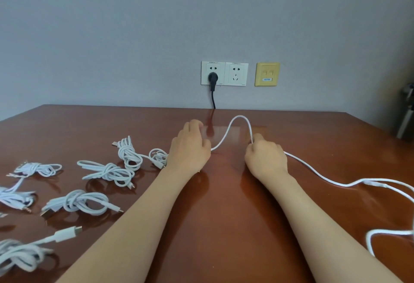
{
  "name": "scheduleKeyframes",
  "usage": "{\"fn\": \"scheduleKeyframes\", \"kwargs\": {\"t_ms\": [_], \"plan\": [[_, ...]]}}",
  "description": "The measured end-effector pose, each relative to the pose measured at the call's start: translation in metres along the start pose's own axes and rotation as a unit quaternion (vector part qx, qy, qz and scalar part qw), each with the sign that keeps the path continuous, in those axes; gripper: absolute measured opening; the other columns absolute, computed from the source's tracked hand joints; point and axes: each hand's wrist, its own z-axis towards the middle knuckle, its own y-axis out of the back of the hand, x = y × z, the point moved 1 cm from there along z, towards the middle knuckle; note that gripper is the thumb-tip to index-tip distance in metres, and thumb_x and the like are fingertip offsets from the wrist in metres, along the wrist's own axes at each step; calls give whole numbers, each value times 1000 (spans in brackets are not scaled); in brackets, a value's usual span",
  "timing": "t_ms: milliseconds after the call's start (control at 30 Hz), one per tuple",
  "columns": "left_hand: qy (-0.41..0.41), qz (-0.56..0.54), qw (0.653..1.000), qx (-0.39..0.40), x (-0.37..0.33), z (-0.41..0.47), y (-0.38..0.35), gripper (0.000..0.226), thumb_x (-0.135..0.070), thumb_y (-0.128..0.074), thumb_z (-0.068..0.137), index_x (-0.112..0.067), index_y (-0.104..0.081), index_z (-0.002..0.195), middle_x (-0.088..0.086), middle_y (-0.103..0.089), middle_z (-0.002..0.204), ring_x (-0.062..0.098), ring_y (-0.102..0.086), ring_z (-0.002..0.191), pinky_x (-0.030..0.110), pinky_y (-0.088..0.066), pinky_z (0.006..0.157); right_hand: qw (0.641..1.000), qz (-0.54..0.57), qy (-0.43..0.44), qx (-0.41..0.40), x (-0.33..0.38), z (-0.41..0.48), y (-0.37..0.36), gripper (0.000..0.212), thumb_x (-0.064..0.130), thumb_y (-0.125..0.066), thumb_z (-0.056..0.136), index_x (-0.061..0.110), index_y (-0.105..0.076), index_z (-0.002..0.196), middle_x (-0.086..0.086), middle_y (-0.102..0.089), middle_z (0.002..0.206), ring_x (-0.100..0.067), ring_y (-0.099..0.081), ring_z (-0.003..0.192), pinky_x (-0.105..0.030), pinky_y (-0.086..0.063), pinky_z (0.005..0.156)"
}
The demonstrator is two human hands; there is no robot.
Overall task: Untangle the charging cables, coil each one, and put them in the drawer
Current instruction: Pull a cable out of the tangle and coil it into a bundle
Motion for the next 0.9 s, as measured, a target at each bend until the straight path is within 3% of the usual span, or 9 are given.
{"fn": "scheduleKeyframes", "kwargs": {"t_ms": [167, 300, 367, 500, 567, 667, 767, 800, 900], "plan": [[-48, -41, 998, 20, -6, 0, -3, 52, -21, -38, 98, -9, -22, 146, 6, -29, 151, 26, -33, 135, 32, -25, 108, 987, 142, -17, -72, -2, 5, 0, 17, 16, -33, 98, 9, -46, 108, -23, -63, 90, -42, -53, 88, -39, -36, 68], [-32, -161, 986, 35, -7, 3, -5, 48, -29, -36, 100, -14, -26, 145, 0, -37, 147, 19, -36, 133, 23, -27, 102, 955, 266, 27, -127, 3, 4, 3, 18, 19, -37, 99, 17, -55, 101, -11, -59, 72, -34, -52, 75, -36, -37, 65], [-17, -253, 967, 36, -13, 5, -4, 41, -31, -35, 100, -16, -37, 139, -4, -49, 136, 14, -43, 127, 16, -28, 89, 939, 311, 56, -132, 6, 5, 1, 19, 18, -40, 98, 18, -58, 97, -5, -54, 64, -28, -50, 68, -33, -35, 62], [-12, -379, 925, 35, -22, 7, -5, 22, -24, -37, 101, -18, -53, 115, -8, -62, 106, 13, -55, 113, 20, -36, 91, 920, 366, 73, -117, 8, 7, -2, 22, 15, -43, 97, 25, -58, 83, 8, -47, 53, -15, -44, 58, -30, -34, 62], [-3, -448, 892, 57, -23, 6, -4, 19, -19, -37, 101, -19, -56, 104, -6, -64, 101, 13, -58, 109, 23, -39, 97, 917, 381, 77, -93, 8, 8, -3, 30, 13, -45, 96, 28, -55, 72, 10, -48, 48, -9, -43, 55, -24, -34, 59], [15, -528, 838, 135, -28, 3, -5, 28, -17, -29, 103, -15, -56, 109, 0, -63, 108, 15, -58, 107, 27, -43, 99, 911, 401, 90, -15, 11, 7, -6, 40, 10, -47, 95, 29, -55, 61, 15, -49, 43, -4, -41, 47, -17, -32, 51], [13, -477, 868, 136, -29, 2, -10, 32, -17, -28, 103, -17, -58, 94, 7, -64, 110, 18, -57, 98, 27, -46, 90, 909, 402, 99, 45, 12, 4, -9, 54, 10, -47, 96, 30, -55, 46, 13, -47, 45, -1, -42, 48, -18, -32, 52], [14, -469, 874, 127, -29, 2, -11, 33, -17, -27, 103, -17, -56, 86, 13, -65, 109, 24, -54, 92, 29, -47, 80, 910, 396, 107, 57, 13, 3, -9, 55, 12, -47, 97, 30, -55, 45, 14, -48, 48, -1, -44, 50, -18, -32, 53], [61, -543, 829, 119, -28, 2, -6, 36, -17, -23, 104, -12, -42, 74, 8, -72, 90, 26, -57, 72, 23, -44, 50, 926, 336, 141, 97, 18, -2, -7, 52, 26, -45, 98, 28, -56, 48, 17, -52, 44, 1, -48, 50, -15, -32, 55]]}}
